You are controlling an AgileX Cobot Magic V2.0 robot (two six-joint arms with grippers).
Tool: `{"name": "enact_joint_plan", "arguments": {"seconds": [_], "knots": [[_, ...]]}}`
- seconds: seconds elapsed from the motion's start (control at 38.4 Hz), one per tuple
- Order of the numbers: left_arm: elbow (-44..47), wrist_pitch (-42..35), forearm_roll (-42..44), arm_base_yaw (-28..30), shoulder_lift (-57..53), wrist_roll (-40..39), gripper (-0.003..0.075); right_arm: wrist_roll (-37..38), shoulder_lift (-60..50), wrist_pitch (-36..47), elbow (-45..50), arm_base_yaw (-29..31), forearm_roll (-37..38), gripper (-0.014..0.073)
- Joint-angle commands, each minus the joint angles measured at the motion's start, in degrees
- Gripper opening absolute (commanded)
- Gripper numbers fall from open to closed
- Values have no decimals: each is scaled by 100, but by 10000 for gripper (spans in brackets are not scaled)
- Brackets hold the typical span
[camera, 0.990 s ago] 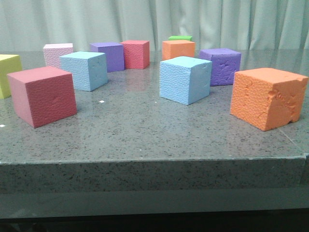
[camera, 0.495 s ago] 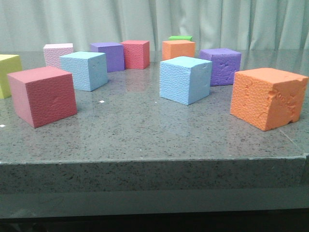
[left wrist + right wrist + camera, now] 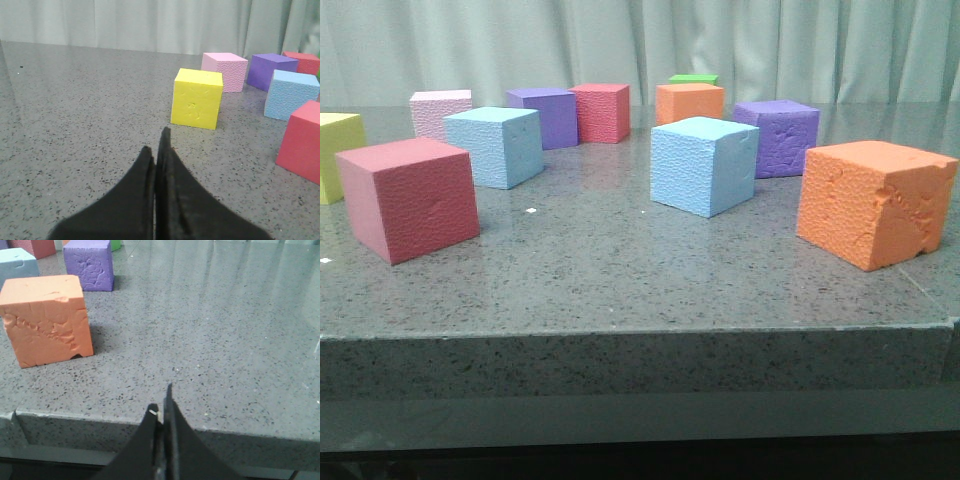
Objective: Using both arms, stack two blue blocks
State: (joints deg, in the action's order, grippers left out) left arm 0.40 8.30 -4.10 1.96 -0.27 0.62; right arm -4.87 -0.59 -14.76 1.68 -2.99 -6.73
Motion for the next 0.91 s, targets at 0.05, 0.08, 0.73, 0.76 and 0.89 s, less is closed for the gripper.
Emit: {"name": "enact_joint_plan", "arguments": {"seconds": [0.05,0.08,0.73,0.76,0.89], "knots": [[5,-515,-47,-11,-102,-16,-20,-43,-104,784,-43,22,54,-57],[5,-559,-47,-11,-102,-16,-20,-43,-104,847,-43,22,54,-57],[-36,-3319,-44,-8,-102,-16,-20,-43,-104,1624,-532,22,54,-57],[-66,-3347,-44,-8,-102,-16,-20,-43,-104,1612,-630,22,54,-57],[-485,-3213,-44,-8,-50,-16,-20,-43,-54,1313,-1404,22,54,-57]]}}
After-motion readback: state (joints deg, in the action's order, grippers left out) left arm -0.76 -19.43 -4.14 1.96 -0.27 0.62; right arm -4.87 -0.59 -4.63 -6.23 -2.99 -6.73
